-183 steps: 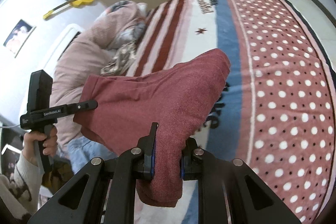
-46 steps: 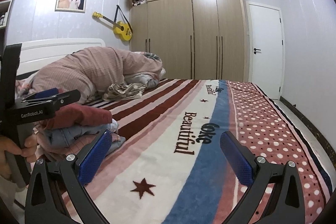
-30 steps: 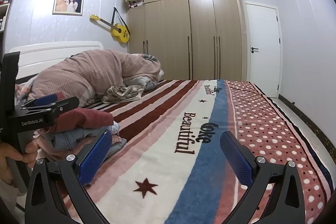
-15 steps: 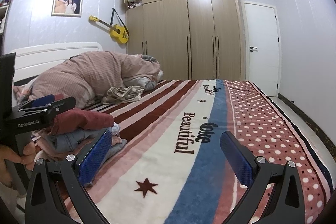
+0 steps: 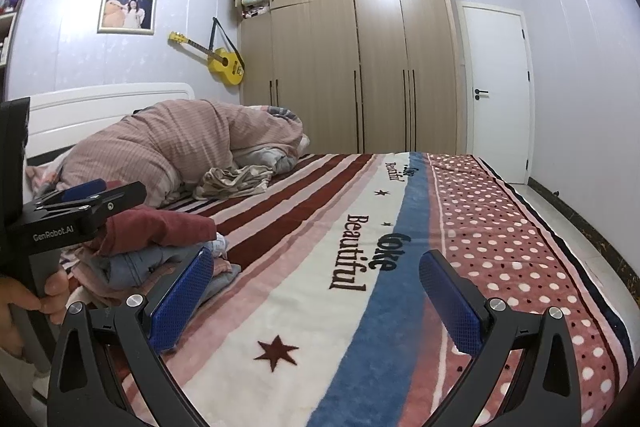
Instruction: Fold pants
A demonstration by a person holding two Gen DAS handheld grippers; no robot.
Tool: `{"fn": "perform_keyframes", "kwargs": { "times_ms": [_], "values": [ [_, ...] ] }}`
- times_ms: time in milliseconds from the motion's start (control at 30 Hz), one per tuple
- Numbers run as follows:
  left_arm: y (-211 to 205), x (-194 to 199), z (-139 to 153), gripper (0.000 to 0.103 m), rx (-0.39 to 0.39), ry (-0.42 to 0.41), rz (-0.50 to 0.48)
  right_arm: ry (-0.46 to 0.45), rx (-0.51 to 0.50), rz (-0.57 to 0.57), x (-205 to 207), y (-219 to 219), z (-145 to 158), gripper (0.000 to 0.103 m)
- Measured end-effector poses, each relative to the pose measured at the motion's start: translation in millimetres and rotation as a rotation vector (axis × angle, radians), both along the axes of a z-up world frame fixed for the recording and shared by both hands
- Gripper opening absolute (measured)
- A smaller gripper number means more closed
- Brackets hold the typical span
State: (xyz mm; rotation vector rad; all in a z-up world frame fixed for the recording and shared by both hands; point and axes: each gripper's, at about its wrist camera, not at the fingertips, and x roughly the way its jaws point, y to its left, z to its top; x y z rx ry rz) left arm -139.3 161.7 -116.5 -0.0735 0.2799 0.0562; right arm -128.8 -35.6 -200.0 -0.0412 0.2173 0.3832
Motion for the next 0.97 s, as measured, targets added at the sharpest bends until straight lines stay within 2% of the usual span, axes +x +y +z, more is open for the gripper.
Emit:
{"fn": "perform_keyframes", "kwargs": {
  "times_ms": [967],
  "values": [
    [-9.9,0.6,0.8,0.102,0.008,-0.008,-0.005,-0.004,0.013,-0.011,-2.1,0.9,1.6,0.102]
  ]
}}
